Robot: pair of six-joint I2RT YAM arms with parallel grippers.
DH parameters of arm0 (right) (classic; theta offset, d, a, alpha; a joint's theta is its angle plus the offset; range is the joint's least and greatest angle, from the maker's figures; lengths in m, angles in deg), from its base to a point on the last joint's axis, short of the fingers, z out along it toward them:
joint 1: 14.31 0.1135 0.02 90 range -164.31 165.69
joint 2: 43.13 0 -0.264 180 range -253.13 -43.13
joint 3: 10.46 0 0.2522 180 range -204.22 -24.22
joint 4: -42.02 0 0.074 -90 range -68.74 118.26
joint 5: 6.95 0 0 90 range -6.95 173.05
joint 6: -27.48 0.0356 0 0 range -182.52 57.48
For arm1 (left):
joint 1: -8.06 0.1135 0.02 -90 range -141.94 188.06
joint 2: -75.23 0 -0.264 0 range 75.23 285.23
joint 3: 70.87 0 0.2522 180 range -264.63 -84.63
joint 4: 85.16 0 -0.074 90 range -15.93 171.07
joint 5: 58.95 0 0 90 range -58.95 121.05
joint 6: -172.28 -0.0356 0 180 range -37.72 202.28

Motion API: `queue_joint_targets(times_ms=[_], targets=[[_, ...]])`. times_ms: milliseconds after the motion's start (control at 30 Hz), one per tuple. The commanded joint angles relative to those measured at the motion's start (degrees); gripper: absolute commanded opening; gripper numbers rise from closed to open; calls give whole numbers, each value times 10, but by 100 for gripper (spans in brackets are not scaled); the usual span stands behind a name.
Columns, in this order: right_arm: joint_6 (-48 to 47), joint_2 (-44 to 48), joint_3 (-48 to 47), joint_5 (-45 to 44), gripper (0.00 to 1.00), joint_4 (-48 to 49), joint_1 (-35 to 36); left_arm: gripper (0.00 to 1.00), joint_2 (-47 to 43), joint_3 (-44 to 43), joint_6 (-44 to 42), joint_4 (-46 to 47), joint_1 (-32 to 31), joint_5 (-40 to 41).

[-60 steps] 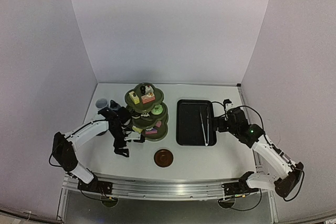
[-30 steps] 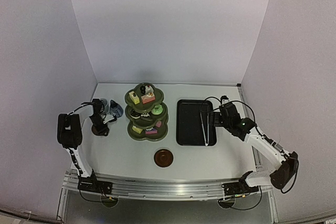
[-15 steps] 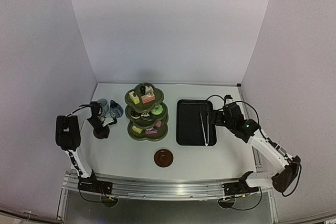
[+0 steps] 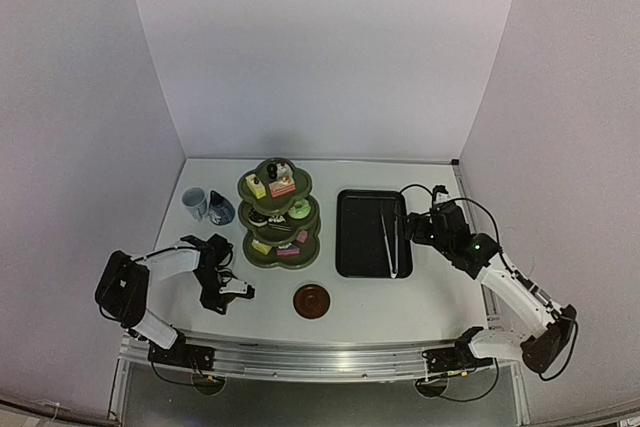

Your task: Serve the afternoon tea

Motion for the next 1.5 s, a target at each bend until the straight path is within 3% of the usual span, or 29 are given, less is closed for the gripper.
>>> queue_joint_targets(times_ms=[0, 167, 567, 900, 1467], targets=[[26, 34, 13, 2, 85, 4, 3, 57, 5, -8, 18, 61, -64, -28], [35, 52, 21, 3, 86, 0, 4, 57, 32, -27, 31, 84, -115, -30], [36, 60, 23, 0, 86, -10, 4, 57, 89, -89, 22, 107, -143, -41], [33, 59, 23, -2, 86, -12, 3, 57, 75, -60, 19, 86, -190, -60], [30, 61, 19, -3, 86, -18, 3, 57, 32, -19, 26, 37, -190, -41]])
